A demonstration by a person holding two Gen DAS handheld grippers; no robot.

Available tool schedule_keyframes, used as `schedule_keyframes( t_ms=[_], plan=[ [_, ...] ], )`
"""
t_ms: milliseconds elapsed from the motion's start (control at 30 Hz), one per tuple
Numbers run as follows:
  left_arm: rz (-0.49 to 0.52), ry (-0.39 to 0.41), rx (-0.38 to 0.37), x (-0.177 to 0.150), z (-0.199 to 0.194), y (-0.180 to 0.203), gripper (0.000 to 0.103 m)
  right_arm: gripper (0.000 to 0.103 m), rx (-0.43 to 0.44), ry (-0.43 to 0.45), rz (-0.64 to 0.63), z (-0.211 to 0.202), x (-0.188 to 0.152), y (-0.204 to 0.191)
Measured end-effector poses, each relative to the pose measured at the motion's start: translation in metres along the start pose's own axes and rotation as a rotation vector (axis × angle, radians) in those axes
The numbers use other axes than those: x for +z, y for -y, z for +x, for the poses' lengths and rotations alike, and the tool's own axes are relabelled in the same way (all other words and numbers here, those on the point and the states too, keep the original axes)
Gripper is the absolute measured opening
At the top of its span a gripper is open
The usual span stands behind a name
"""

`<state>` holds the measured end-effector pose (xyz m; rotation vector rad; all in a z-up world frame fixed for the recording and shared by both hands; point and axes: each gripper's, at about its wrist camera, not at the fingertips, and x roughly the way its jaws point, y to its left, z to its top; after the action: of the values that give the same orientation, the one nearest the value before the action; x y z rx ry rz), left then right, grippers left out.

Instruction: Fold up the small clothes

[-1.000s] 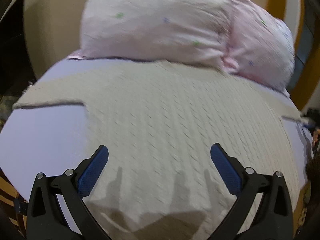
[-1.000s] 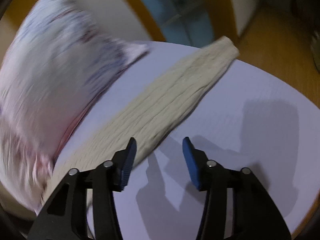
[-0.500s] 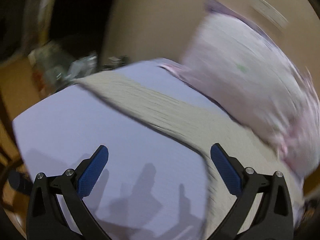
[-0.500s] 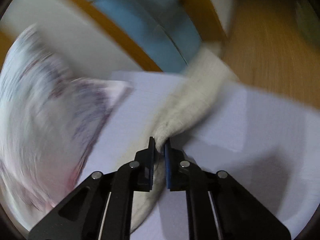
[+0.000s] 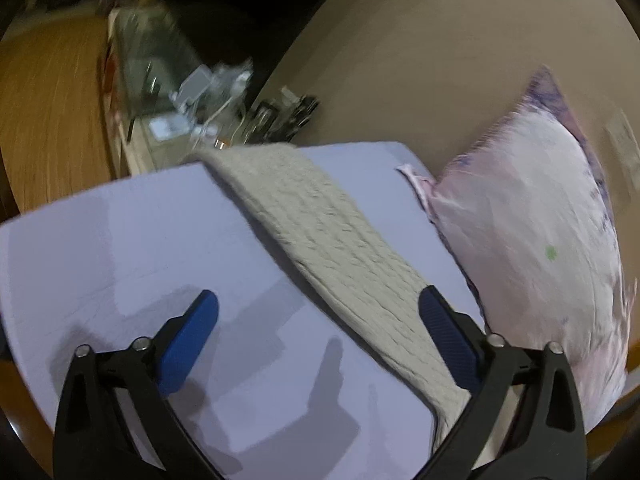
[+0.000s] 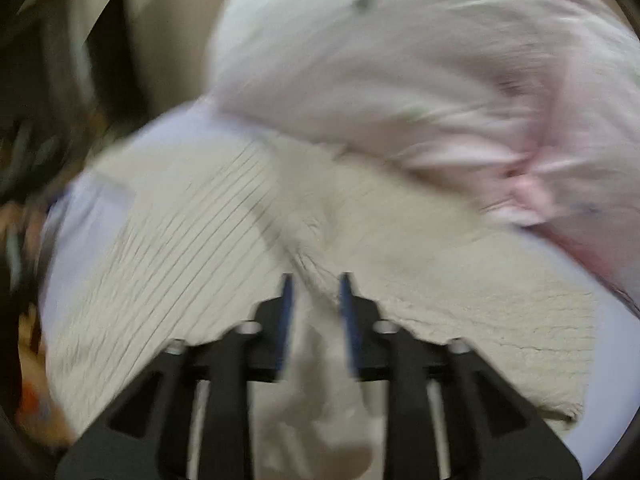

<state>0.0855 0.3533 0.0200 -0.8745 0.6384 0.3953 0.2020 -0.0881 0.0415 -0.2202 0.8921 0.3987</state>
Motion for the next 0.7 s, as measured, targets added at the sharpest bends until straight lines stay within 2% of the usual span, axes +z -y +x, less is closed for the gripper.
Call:
schedule_keyframes(
  t_ms=[33, 100, 267, 333, 367, 467, 500, 533, 600, 700],
  plan=[
    [-0.015, 0.013, -0.012, 0.003, 0.001, -0.004, 0.096, 0.067, -0.017, 0.011, -0.029, 0.0, -0.005, -0.008],
    [-0.038, 0.012, 0.004, 0.011, 0.004, -0.008, 0.092, 0.075, -0.037, 0.052, -0.024, -0.008, -0.006, -0.004],
    [-0.114, 0.021, 0.004, 0.033, 0.015, -0.02, 0.079, 0.082, -0.028, 0.107, 0.156, -0.039, -0.014, 0.034],
    [-0.129, 0.025, 0.032, 0.043, 0.021, -0.022, 0.068, 0.083, -0.023, 0.114, 0.228, -0.046, -0.021, 0.048],
    [-0.133, 0.024, 0.047, 0.048, 0.025, -0.023, 0.057, 0.083, -0.021, 0.116, 0.247, -0.046, -0.024, 0.055],
    [-0.147, -0.003, 0.103, 0.06, 0.037, -0.024, 0.016, 0.084, -0.021, 0.119, 0.313, -0.053, -0.036, 0.077],
    [-0.137, 0.003, 0.118, 0.064, 0.038, -0.02, 0.011, 0.084, -0.023, 0.123, 0.326, -0.057, -0.039, 0.083],
    [-0.104, 0.022, 0.128, 0.067, 0.034, -0.009, 0.009, 0.085, -0.029, 0.13, 0.335, -0.06, -0.041, 0.088],
    [0.039, 0.072, 0.126, 0.068, 0.022, 0.034, 0.008, 0.086, -0.049, 0.151, 0.349, -0.07, -0.044, 0.097],
    [0.377, 0.145, 0.04, 0.039, -0.003, 0.132, 0.007, 0.087, -0.074, 0.185, 0.374, -0.083, -0.048, 0.111]
  ],
)
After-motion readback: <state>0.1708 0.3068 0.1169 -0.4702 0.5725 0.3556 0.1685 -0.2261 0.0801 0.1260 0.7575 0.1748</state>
